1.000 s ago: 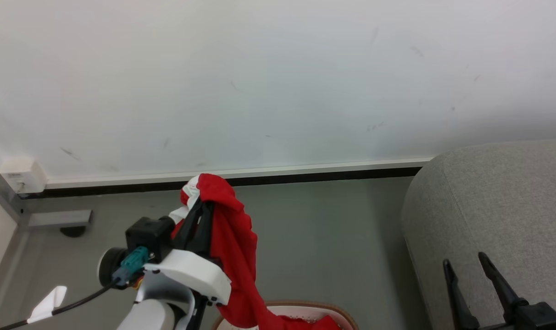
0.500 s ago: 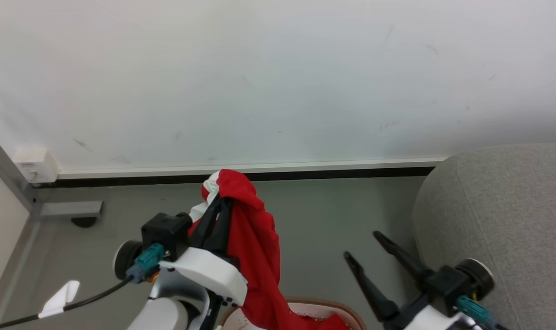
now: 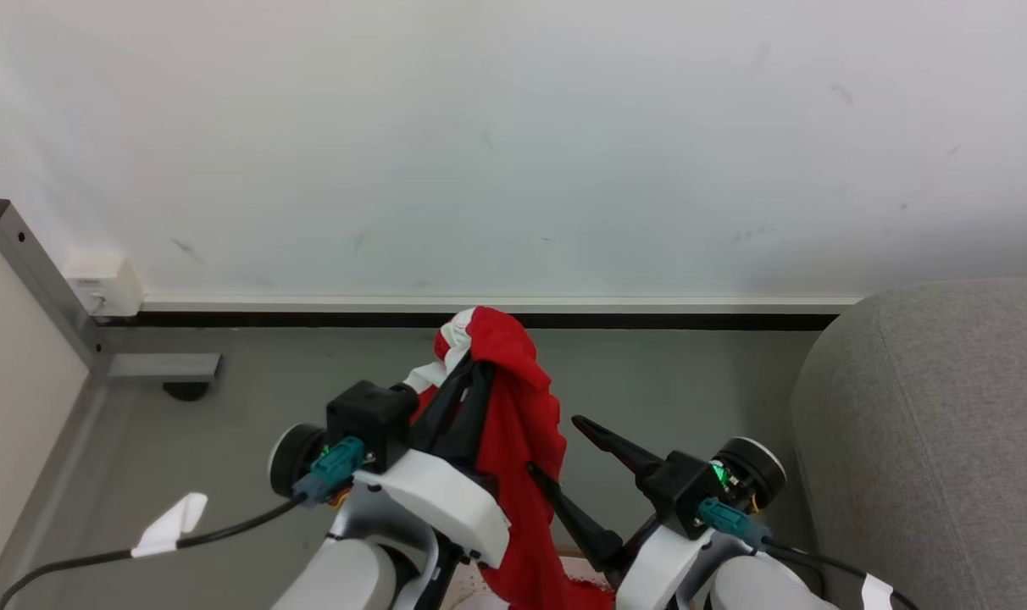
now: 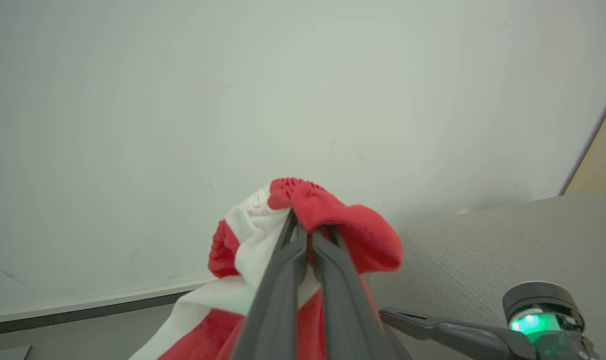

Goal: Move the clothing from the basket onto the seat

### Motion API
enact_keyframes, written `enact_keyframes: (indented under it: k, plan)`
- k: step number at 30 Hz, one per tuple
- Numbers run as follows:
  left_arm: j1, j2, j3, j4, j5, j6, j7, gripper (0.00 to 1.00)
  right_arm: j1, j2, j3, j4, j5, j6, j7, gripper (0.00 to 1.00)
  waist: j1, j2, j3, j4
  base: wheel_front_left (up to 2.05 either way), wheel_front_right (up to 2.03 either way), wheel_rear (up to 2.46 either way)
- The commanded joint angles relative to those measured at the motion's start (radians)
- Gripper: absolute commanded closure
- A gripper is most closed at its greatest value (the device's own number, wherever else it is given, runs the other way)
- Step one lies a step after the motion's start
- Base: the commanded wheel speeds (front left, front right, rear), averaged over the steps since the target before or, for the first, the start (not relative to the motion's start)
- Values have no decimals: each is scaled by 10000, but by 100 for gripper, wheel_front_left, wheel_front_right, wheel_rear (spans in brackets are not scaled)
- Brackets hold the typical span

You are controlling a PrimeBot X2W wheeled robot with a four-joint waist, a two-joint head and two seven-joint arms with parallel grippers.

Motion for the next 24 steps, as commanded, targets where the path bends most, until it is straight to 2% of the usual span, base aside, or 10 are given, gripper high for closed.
enact_keyframes:
  k: [1,6,13,15,24]
  plan:
    - [-132,-22,-18,13,52,-21,6,100,-226,47,30,253,78,1,-92,0,0,-1,12,30,0,0,0]
    - [-322,-176,-260,37,89,-129,57,100,-771,260,348,1626,84,1,-328,0,0,-1,65,157,0,0,0]
    - [-517,-393,-475,52,-51,-259,129,100,-1206,247,1383,1691,1257,1,-513,0,0,-1,106,245,0,0,0]
    - [-559,-420,-489,79,-86,-255,127,100,-1390,243,1579,1736,1499,1,-558,100,0,-1,115,264,0,0,0]
    - [-427,-276,-308,315,-181,-114,-113,100,-1725,246,1625,1943,2057,1,-675,100,0,-1,135,155,0,0,0]
